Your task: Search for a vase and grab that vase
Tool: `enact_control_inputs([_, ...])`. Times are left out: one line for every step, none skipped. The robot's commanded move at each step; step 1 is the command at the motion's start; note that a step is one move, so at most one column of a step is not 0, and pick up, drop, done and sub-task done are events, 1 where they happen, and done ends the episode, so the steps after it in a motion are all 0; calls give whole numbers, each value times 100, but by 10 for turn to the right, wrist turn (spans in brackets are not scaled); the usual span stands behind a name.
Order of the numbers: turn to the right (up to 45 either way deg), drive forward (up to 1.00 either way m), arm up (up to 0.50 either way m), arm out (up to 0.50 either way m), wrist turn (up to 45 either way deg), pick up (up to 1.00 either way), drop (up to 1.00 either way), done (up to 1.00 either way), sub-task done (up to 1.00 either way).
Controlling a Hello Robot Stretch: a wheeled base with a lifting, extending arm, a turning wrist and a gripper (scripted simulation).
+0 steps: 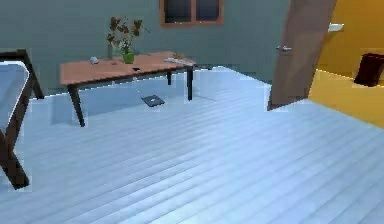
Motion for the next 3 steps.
enact_control_inputs([450, 0, 0, 0, 0, 0, 0, 0, 0])
enact_control_inputs([30, 0, 0, 0, 0, 0, 0, 0, 0])
enact_control_inputs([0, 20, 0, 0, 0, 0, 0, 0, 0])
